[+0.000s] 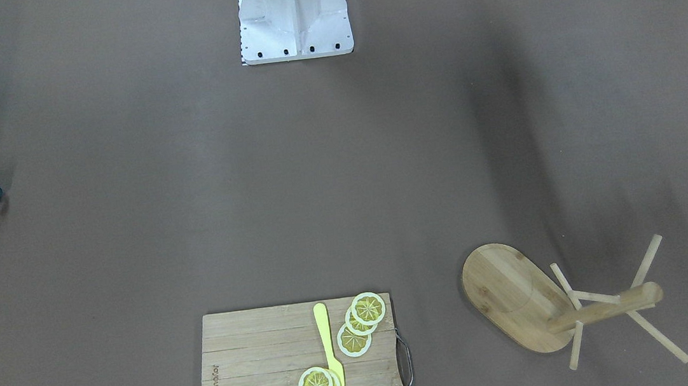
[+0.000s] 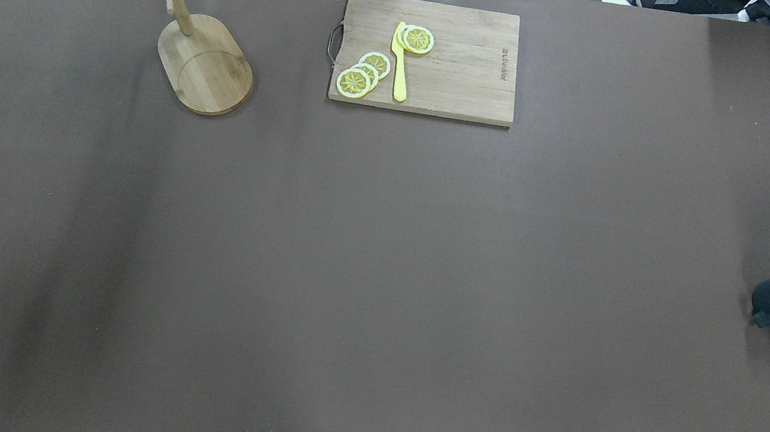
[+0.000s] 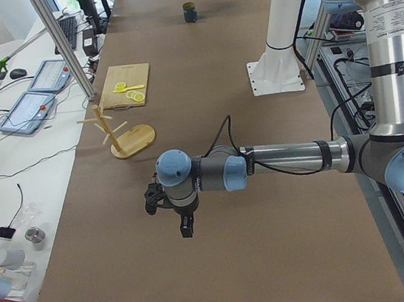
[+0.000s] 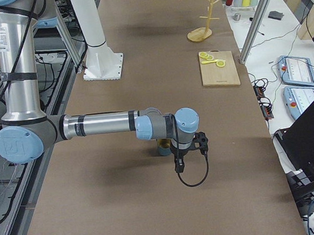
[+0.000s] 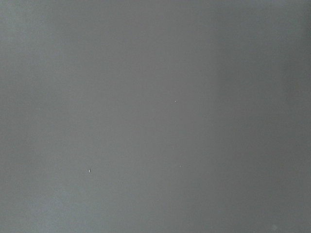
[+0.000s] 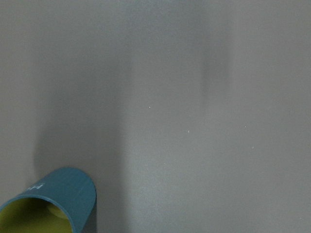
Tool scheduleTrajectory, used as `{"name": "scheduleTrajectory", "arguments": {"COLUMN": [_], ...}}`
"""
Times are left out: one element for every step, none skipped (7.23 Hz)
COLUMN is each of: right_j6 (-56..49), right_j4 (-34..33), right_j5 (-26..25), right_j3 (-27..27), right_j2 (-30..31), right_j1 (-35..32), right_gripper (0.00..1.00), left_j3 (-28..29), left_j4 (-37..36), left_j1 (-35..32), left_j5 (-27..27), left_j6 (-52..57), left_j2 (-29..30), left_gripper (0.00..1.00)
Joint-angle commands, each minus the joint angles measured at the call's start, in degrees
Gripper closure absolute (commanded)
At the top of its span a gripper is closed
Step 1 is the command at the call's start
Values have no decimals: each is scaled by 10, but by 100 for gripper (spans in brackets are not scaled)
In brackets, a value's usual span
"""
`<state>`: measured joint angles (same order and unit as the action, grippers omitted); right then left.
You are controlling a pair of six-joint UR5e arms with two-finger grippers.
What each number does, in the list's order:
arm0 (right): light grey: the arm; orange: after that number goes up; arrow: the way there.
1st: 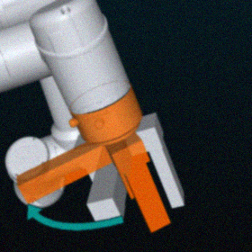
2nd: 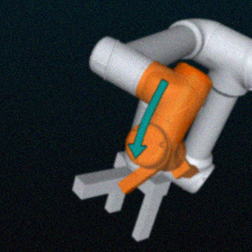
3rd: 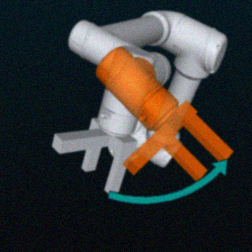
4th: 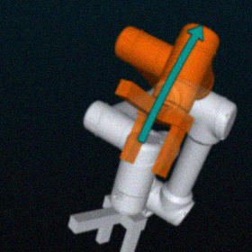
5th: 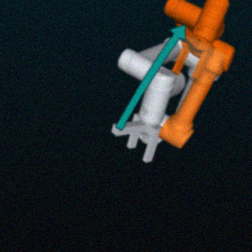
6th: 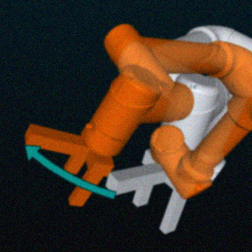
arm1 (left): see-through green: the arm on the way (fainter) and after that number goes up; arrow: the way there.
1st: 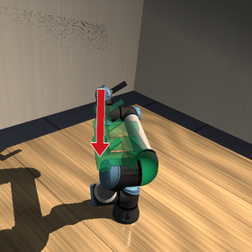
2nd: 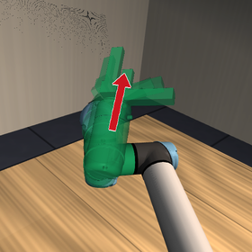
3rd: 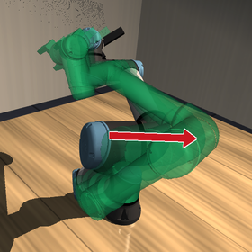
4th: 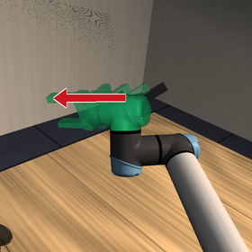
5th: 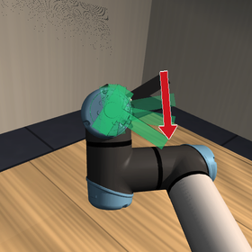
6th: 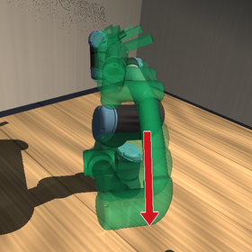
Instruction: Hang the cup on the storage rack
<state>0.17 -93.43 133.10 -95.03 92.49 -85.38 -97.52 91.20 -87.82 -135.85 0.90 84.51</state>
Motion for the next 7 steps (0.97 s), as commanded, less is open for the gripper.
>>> {"name": "scheduleTrajectory", "arguments": {"right_j6": [0, 0, 0, 0, 0, 0, -1], "right_j4": [-1, -1, -1, -2, -2, -2, -2], "right_j5": [-5, -5, -4, 0, 1, 2, 14], "right_j3": [0, 2, 2, 3, 2, -2, -2], "right_j2": [-2, -1, 1, 5, 6, 7, 8], "right_j1": [-1, -1, -1, -1, -1, -1, -1], "right_gripper": [0, 0, 0, 0, 0, 0, 0], "left_j3": [-3, -16, -17, -18, -16, -11, -7], "left_j4": [0, -1, -1, -1, -1, 1, 2], "left_j1": [0, 1, 1, 1, 1, 1, 1], "left_j5": [-4, 1, 2, -2, 0, 2, 2], "left_j6": [-7, -4, -4, -7, -8, -3, -5], "left_j2": [-9, -2, -7, -9, -9, -10, -9], "left_gripper": [2, 2, 2, 2, 2, 2, 2]}}
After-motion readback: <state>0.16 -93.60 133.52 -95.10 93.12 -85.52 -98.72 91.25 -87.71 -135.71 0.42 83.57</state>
